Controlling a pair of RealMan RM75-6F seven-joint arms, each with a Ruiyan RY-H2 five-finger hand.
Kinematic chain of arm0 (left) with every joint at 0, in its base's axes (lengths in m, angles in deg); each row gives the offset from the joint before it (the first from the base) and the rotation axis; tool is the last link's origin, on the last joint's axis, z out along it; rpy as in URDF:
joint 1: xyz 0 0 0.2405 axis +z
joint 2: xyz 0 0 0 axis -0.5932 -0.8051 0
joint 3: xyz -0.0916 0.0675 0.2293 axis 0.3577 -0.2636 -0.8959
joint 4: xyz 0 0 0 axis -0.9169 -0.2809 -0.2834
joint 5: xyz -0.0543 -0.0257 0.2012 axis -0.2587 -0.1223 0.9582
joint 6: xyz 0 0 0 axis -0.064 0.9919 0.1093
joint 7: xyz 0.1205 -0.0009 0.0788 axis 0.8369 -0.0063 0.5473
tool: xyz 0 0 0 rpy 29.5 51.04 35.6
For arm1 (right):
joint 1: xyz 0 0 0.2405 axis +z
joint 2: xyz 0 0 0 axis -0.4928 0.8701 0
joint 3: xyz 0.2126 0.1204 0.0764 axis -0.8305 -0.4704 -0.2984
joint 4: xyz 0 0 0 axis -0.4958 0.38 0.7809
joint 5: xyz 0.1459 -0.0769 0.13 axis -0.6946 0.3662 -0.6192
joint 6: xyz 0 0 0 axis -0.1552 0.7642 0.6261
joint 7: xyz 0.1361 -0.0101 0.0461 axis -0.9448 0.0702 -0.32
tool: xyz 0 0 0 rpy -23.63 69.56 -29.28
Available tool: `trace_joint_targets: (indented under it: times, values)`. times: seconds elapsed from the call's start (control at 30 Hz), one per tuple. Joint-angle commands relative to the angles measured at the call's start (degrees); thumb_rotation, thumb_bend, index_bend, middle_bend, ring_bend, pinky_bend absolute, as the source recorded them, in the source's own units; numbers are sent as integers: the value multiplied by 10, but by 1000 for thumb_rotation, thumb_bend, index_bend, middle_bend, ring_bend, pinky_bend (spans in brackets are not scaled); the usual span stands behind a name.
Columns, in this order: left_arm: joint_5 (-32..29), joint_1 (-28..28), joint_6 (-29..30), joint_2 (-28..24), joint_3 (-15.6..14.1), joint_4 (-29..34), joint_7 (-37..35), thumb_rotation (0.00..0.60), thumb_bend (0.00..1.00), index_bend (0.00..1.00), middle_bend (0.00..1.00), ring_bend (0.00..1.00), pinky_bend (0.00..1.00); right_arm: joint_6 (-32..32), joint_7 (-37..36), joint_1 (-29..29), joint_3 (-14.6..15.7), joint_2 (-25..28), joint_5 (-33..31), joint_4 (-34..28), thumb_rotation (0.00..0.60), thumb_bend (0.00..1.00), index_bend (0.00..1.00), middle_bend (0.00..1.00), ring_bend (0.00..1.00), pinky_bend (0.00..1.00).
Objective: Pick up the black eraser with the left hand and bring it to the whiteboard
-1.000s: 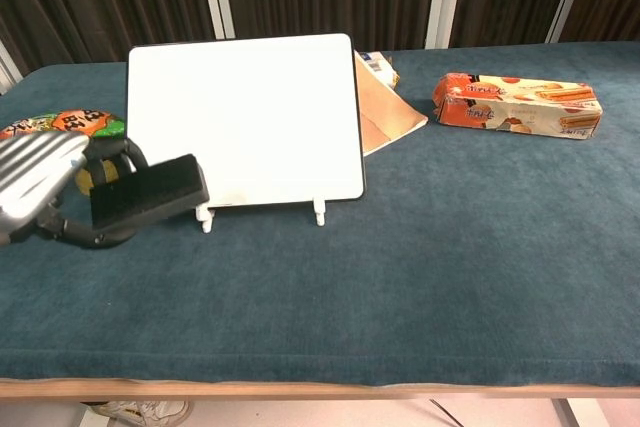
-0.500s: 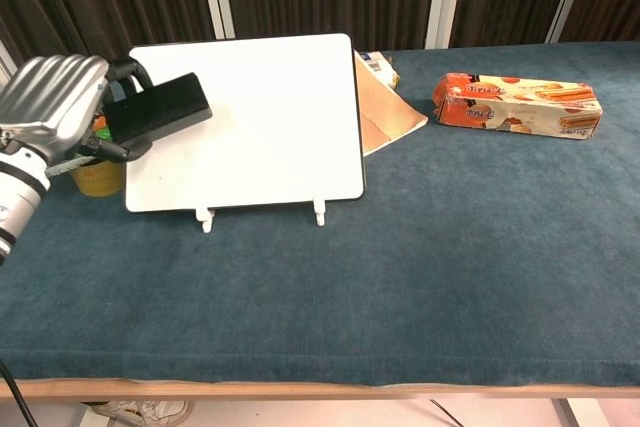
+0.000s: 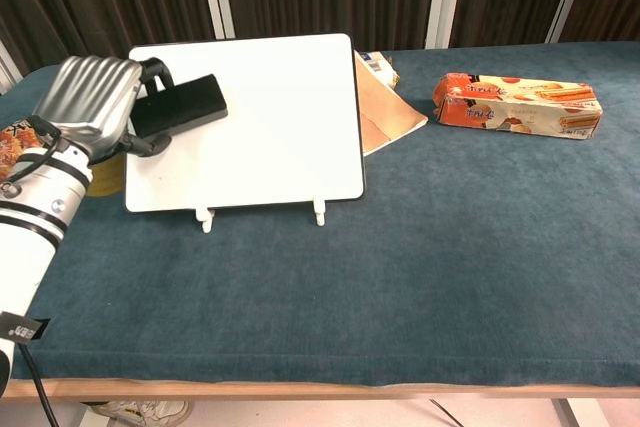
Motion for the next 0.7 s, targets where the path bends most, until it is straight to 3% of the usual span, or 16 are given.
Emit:
trace_joint_targets:
  times: [0.03,0.5,0.57,0.7]
  values:
    - [-2,-3,-10,-1,-6,-4,10,600,346,507,638,533,336,-2,0,0,0,1,-1,-1,600,208,0,0,0,0]
    - [-7,-2,-7,-6,-16,6,16,599,258,403,528,455,269,-3,2,-1,-1,4,-1,-5,600,207,0,0,0,0]
    - [-6,-2,-7,-9,-19,8,18,568,240,386,507,430,240,-3,2,-2,-2,5,0,-6,600,208,0,0,0,0]
    - [-7,-2,-13,-13,-22,18,15,446,210,337,435,372,217,-5,1,-2,-2,6,-1,-7,600,208,0,0,0,0]
